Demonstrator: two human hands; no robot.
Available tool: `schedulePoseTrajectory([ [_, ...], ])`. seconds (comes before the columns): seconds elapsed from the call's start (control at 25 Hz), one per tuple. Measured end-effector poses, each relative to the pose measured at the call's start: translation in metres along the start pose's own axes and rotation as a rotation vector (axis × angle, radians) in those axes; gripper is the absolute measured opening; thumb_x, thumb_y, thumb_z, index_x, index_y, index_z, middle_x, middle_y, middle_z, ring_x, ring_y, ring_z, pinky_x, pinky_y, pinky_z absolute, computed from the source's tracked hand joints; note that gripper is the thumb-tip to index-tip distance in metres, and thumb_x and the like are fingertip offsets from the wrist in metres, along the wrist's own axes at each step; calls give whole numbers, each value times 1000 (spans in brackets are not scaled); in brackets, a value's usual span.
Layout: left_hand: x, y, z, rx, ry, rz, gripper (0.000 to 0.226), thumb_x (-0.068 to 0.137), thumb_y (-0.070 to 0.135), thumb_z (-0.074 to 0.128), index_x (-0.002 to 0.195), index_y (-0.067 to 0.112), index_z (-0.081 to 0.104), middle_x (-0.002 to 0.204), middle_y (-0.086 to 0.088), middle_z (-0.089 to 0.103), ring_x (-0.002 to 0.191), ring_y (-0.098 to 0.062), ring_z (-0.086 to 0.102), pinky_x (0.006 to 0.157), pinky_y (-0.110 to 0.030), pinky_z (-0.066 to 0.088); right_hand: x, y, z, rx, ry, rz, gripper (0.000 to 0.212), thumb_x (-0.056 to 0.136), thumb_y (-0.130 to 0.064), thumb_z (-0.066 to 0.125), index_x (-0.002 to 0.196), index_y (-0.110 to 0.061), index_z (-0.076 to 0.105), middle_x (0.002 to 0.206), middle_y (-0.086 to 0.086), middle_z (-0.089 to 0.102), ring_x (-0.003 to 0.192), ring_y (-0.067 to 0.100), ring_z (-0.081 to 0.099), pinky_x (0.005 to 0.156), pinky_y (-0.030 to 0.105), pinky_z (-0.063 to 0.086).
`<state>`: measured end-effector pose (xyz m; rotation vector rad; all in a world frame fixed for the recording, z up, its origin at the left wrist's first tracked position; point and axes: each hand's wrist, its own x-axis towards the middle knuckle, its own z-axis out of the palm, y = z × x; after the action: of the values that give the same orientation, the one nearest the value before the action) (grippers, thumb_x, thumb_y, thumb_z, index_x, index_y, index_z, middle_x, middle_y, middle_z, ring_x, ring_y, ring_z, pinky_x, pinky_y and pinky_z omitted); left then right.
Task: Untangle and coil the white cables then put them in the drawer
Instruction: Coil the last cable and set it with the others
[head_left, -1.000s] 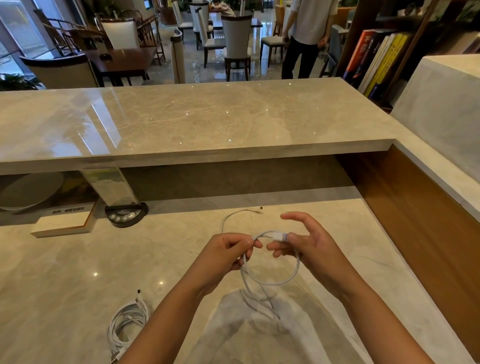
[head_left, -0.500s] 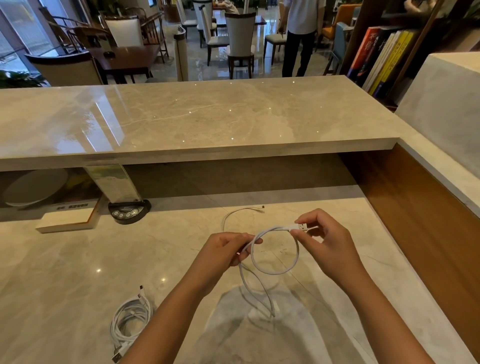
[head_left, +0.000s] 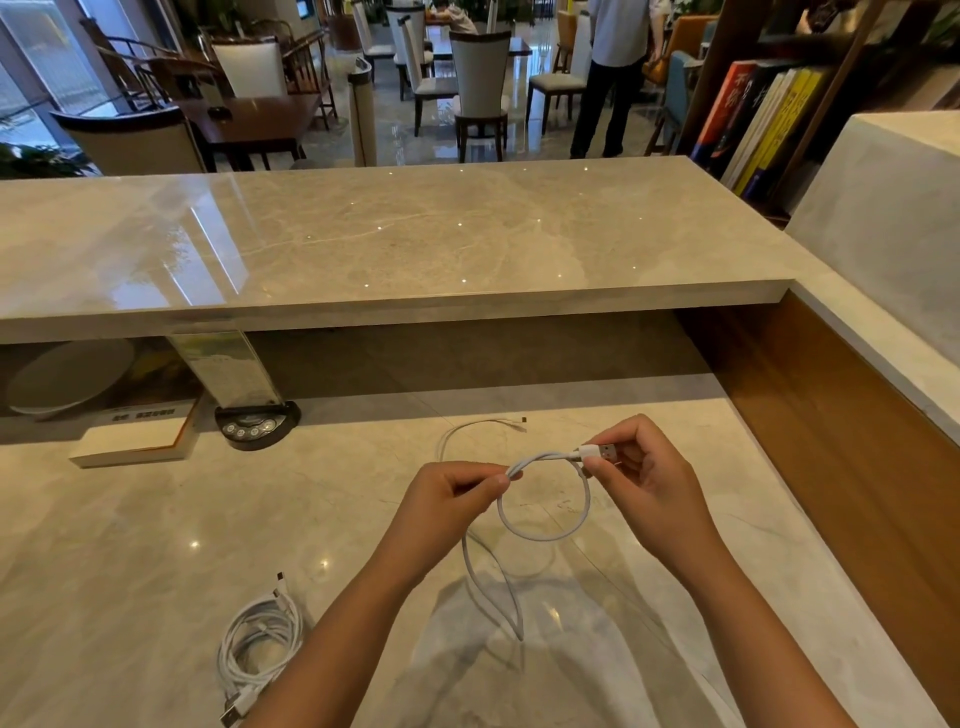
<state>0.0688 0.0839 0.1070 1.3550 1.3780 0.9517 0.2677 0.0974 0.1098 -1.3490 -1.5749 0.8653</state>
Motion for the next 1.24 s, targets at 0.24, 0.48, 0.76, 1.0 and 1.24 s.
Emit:
schedulePoseTrajectory([
  [0.24, 10, 8, 4, 64, 19, 60, 18, 88, 16, 60, 83, 23, 75, 68, 18, 68, 63, 9, 59, 58, -5, 42, 12, -5, 1, 127, 67, -1, 12, 83, -13, 65, 86, -22, 57, 86, 0, 68, 82, 12, 65, 75, 26, 56],
  [0.48, 15, 15, -1, -101, -64, -20, 20, 91, 16, 55, 86, 14, 74, 81, 3, 75, 79, -4, 69, 70, -11, 51, 19, -14, 4, 242, 106, 53, 20, 86, -14, 62, 95, -30, 55, 93, -1, 68, 87, 13, 67, 71, 18, 54],
  [0.76, 17, 13, -6, -824, 77, -108, 19, 93, 9, 46, 90, 3, 63, 59, -1, 63, 54, -11, 62, 63, -23, 57, -29, 4, 49, 291, -685, 326, 33, 101, -26, 31, 110, -16, 61, 86, 0, 72, 82, 16, 68, 83, 28, 50],
  [1.0, 23, 11, -35, -502, 178, -38, 18, 92, 11, 50, 89, 7, 67, 60, -1, 63, 59, -13, 62, 64, -23, 57, -6, 9, -2, 101, -601, 242, 24, 95, -10, 48, 85, -14, 70, 57, -6, 48, 52, 7, 42, 52, 16, 38],
  [1.24, 21, 9, -36, -773, 113, -77, 24, 94, 11, 44, 83, 6, 64, 55, 2, 58, 49, -5, 54, 53, -17, 52, 13, 8, -41, -127, -822, 226, 20, 91, -18, 57, 81, -21, 74, 63, -7, 61, 67, 9, 57, 73, 23, 49],
])
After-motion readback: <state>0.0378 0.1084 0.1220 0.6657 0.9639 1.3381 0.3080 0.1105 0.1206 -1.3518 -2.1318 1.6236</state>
